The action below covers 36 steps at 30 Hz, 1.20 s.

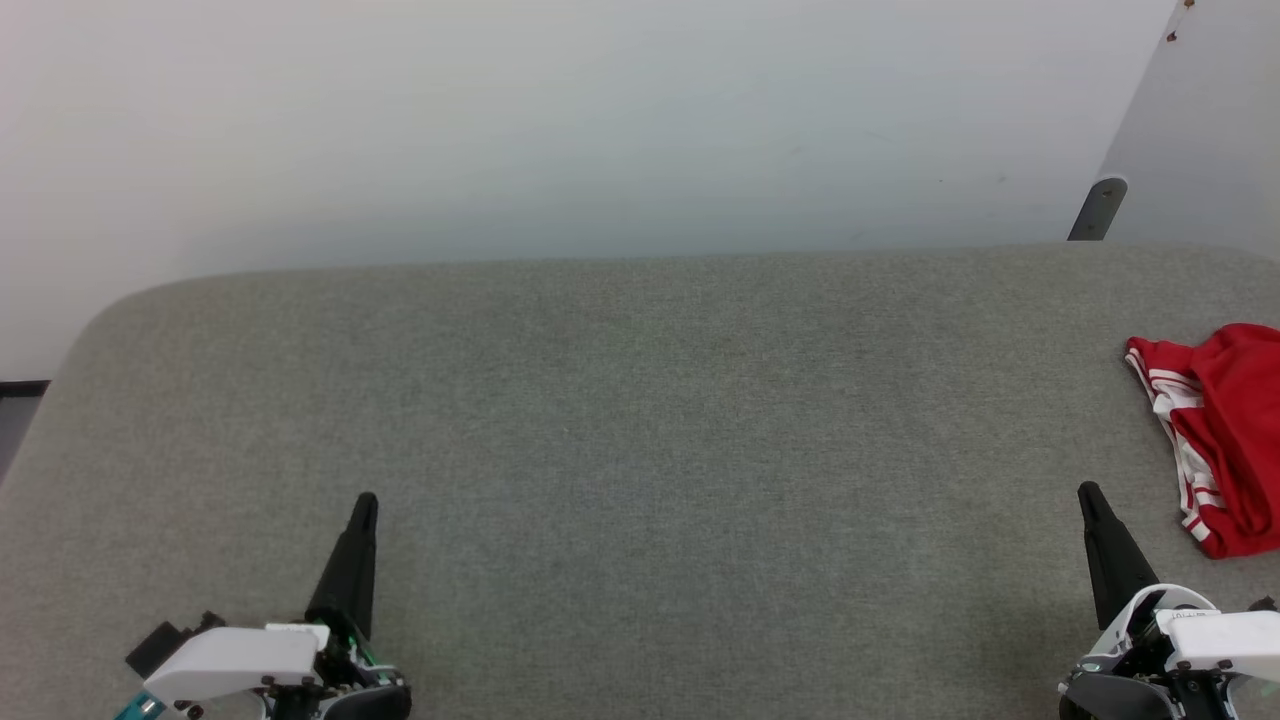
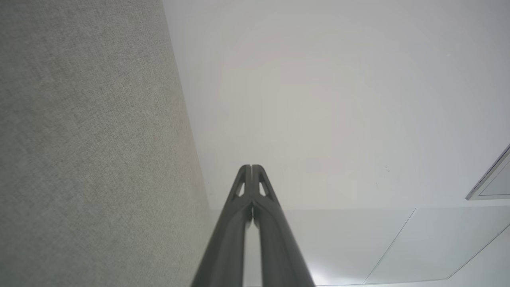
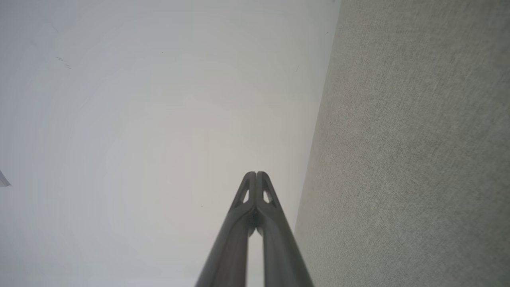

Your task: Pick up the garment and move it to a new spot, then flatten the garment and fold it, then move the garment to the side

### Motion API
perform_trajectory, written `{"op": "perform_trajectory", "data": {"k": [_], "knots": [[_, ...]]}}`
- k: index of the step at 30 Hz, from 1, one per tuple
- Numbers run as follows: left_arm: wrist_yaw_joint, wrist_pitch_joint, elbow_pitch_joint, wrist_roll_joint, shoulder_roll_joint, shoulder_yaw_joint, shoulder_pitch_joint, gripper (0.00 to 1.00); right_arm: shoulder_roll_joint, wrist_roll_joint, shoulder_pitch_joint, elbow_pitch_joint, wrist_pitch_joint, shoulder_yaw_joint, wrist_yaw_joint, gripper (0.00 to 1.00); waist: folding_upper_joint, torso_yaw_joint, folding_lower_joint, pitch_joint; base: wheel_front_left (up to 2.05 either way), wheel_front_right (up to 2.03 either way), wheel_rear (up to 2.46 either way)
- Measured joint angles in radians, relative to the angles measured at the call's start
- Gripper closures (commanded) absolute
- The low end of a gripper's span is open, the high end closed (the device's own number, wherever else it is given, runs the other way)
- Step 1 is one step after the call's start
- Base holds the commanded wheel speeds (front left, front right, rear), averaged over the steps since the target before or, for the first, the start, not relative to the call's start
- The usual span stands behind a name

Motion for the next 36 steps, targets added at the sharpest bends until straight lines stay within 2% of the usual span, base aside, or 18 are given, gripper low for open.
{"op": "perform_trajectory", "data": {"k": [36], "knots": [[0.000,0.000,0.000,0.000,0.000,0.000,0.000,1.00,0.000,0.000,0.000,0.000,0.000,0.000,0.000,1.00,0.0000,0.000,0.0000,0.000,0.00,0.00,0.00]]}}
